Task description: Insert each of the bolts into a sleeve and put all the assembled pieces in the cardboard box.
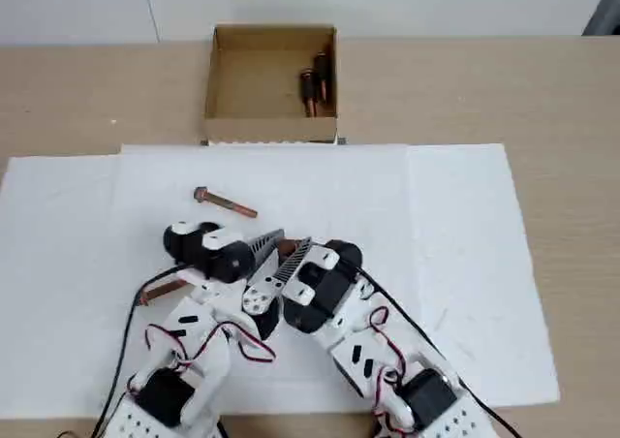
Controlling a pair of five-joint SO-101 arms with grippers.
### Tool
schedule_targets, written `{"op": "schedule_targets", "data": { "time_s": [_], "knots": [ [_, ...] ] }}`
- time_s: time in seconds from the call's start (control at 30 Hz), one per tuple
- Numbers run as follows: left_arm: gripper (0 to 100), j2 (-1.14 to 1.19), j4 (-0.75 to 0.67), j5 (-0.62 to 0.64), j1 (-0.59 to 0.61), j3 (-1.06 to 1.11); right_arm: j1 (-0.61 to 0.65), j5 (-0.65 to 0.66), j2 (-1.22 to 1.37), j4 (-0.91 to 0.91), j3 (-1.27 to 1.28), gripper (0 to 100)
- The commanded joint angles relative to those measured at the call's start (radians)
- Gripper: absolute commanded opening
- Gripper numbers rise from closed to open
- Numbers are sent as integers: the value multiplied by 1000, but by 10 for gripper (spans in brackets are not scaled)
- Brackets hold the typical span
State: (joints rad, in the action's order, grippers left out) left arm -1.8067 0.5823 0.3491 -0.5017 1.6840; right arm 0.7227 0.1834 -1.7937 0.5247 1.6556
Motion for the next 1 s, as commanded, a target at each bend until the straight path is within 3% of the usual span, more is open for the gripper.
{"op": "schedule_targets", "data": {
  "time_s": [0.0, 0.2, 0.4, 0.63, 0.8, 0.97],
  "knots": [
    [137, -8, 8, -9, 3, -33, 4, 9, -15, -30, -61, 4],
    [126, -8, 60, -44, 8, -117, 4, 9, -15, -27, -60, 4],
    [7, -8, 58, -95, 101, -177, 2, 9, -15, -27, -60, 4],
    [6, -8, 61, -97, 167, -205, -28, 3, -15, -27, -58, 4],
    [6, -8, 63, -101, 318, -177, -159, 0, -7, -24, -60, 4],
    [6, -8, 63, -212, 496, -82, -216, -92, -2, 7, -68, 3]
  ]
}}
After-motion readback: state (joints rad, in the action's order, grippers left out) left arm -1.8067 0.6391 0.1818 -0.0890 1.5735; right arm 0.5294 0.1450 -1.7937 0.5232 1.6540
